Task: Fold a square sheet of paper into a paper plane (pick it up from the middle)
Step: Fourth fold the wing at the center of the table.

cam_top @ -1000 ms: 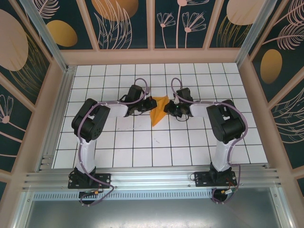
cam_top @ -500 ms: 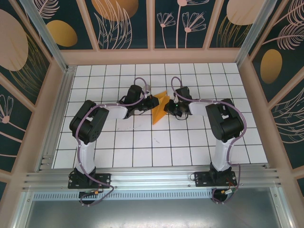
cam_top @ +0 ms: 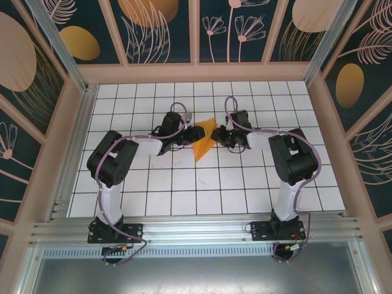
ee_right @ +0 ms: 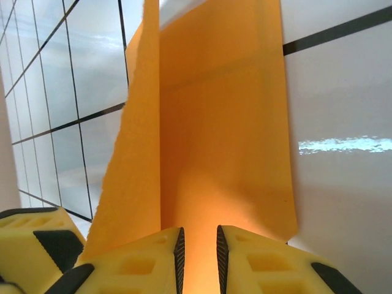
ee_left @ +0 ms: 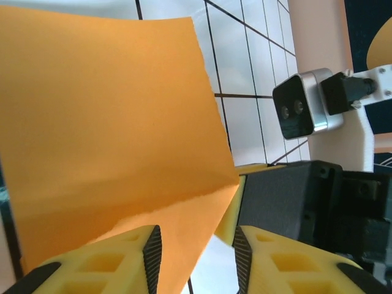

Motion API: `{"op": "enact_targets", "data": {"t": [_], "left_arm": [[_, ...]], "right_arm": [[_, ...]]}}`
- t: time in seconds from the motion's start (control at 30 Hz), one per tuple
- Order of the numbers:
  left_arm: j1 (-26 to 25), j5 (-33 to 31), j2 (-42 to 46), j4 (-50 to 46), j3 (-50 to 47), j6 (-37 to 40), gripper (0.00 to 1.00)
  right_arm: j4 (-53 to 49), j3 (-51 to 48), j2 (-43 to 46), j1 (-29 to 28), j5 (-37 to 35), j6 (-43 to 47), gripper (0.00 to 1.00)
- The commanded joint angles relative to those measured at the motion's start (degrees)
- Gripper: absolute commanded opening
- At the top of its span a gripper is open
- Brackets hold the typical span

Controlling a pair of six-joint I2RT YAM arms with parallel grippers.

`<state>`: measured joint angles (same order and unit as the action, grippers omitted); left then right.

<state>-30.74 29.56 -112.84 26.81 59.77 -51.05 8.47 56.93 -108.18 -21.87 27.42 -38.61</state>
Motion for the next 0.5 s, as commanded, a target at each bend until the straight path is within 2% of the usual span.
{"op": "enact_targets", "data": {"t": [0.0, 0.3, 0.47], "left_arm": [[1.9, -1.0, 5.2, 2.0, -3.3, -0.8, 0.41], [3.7, -3.4, 9.2, -0.3, -10.0, -0.1, 0.43], [3.8, -4.6, 9.7, -1.5, -10.4, 0.5, 0.43]], "right_arm": [[6.0, -3.0, 2.9, 0.6, 3.9, -2.6, 0.29], [17.4, -10.8, 7.9, 1.3, 7.4, -6.1, 0.46], [19.1, -11.5, 7.6, 1.3, 7.6, -6.6, 0.48]]}}
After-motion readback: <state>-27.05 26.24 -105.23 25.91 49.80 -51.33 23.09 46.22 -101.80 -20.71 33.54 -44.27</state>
